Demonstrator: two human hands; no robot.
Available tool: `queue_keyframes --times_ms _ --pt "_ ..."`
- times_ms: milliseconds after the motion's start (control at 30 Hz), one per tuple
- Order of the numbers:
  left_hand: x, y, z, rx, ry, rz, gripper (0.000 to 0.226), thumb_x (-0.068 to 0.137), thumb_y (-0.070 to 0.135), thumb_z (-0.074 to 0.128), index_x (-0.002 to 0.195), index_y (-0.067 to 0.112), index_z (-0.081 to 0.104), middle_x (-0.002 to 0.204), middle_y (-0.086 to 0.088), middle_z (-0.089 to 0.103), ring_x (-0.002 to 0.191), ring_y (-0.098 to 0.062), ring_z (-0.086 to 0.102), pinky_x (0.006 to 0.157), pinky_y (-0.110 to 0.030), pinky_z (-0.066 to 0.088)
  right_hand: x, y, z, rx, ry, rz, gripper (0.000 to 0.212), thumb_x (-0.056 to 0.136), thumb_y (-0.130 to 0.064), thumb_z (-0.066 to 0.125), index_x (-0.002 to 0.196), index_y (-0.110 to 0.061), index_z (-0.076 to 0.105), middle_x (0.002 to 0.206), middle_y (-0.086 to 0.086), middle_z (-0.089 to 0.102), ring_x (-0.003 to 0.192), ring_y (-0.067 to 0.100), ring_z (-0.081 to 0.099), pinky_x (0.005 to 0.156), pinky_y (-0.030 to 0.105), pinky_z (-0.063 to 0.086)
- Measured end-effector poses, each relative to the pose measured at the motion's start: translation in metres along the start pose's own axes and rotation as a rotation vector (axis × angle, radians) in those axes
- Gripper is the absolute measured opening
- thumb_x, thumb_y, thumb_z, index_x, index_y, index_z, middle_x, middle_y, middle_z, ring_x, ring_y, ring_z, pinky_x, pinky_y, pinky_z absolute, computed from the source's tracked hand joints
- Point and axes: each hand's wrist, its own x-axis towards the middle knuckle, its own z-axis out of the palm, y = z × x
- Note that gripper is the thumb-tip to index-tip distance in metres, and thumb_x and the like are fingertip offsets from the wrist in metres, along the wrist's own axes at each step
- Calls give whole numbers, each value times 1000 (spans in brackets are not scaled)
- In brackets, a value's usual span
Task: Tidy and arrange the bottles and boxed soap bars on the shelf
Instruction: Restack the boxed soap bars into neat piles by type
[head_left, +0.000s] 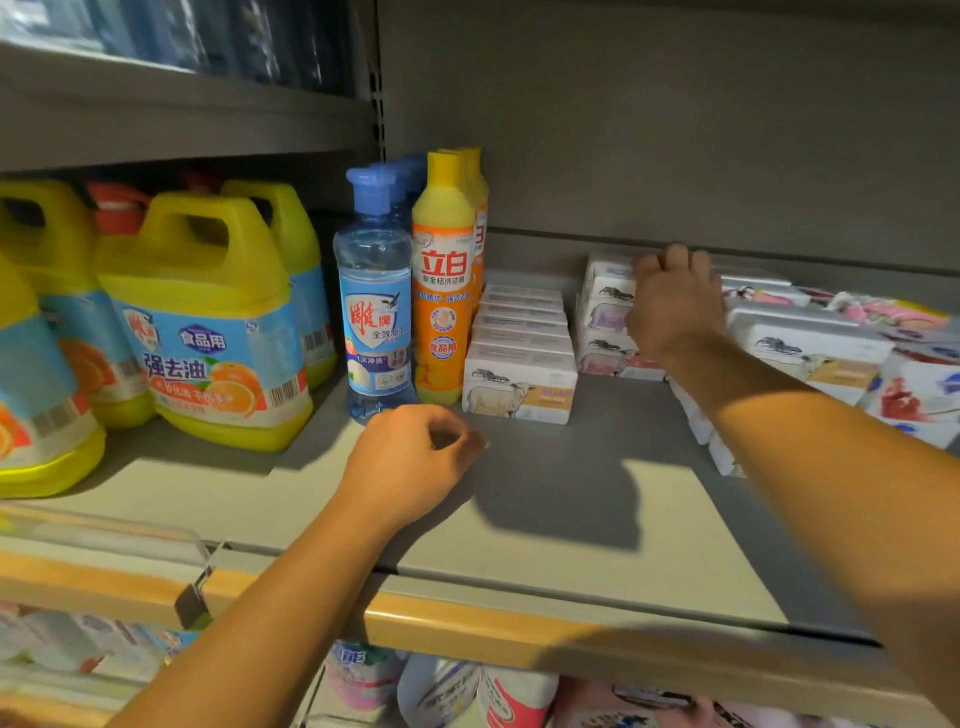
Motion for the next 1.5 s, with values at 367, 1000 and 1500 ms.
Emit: queue_keyframes --times_ms 367,1000,1500 --pt "-2 2 -2 -72 12 14 22 89 42 60 99 29 75 96 17 72 86 -4 64 72 -22 51 -36 -10 -57 400 129 -93 57 77 -35 78 128 -18 57 114 11 62 105 32 55 87 39 43" --pt "-13 5 -13 -651 7 -56 18 92 35 66 91 17 71 82 -2 77 76 -22 74 60 -37 61 -171 -58 -42 1497 -416 -40 69 63 -12 87 122 -31 55 120 -7 61 101 3 63 78 16 51" --pt "-9 2 -18 -997 -47 -169 46 83 60 55 97 19 70 81 -17 73 54 -23 62 48 -29 52 -169 -57 -36 1487 -391 143 44 71 -36 81 110 -27 64 100 7 71 85 16 70 74 24 55"
